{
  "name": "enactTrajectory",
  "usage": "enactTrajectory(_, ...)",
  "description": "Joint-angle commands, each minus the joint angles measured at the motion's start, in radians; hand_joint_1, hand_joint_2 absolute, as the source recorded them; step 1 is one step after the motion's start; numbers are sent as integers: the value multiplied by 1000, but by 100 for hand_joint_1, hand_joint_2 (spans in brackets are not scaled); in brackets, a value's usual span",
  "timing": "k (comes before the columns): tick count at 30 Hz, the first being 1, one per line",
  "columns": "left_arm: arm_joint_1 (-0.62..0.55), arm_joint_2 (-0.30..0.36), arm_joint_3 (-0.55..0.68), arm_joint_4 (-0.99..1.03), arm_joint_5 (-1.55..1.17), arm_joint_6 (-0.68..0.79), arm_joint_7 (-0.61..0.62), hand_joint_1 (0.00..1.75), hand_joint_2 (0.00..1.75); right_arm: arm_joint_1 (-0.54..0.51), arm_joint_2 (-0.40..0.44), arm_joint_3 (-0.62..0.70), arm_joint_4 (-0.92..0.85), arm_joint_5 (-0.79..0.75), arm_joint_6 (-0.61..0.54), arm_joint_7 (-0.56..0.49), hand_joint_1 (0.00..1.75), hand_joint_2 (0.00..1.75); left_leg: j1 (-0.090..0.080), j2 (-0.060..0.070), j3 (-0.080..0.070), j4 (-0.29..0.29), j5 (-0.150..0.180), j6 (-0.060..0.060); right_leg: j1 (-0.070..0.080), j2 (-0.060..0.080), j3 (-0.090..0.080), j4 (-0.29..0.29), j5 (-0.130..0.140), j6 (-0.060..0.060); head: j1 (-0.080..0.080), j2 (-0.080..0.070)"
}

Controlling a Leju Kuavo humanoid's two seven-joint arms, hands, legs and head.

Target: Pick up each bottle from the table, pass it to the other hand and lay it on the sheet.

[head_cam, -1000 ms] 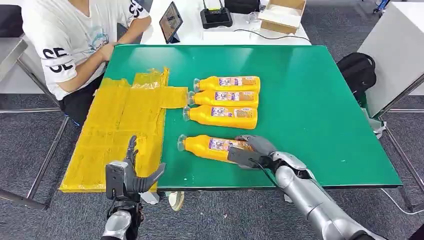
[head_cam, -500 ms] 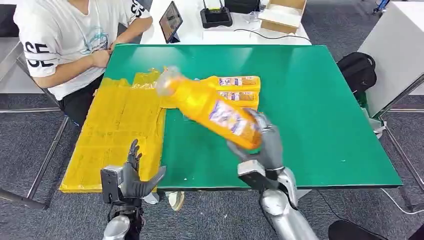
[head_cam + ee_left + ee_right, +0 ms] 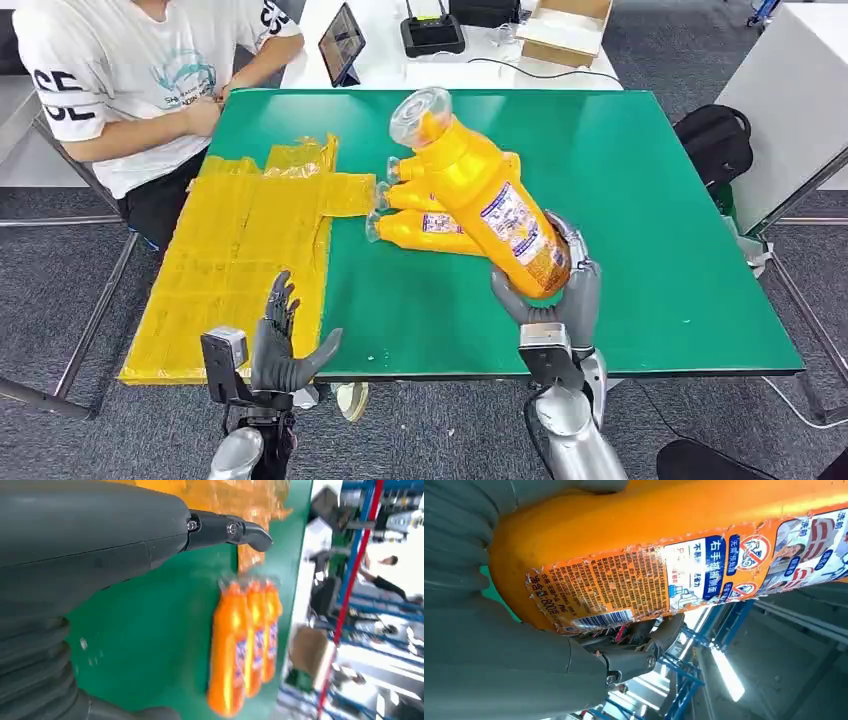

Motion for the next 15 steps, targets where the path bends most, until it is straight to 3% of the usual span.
enactTrajectory(1,-8,45,-98,-92,169,-195,29,0,175,-6,36,36,208,-8,141,-50,175,175,1,2,6,-1,-2,1,1,1,6,-2,-1,-3,0,0)
enactTrajectory(13,-28,49,-122,-85,253,-271,63,0,175,-14,67,105,335,11,191,-92,175,175,1,3,8,-2,-2,1,2,2,8,-3,-1,-4,0,0)
enactTrajectory(15,-42,47,-130,-52,234,-265,53,0,175,-34,103,191,450,44,199,-106,175,175,1,5,9,-3,-2,1,2,3,8,-3,-1,-5,0,0)
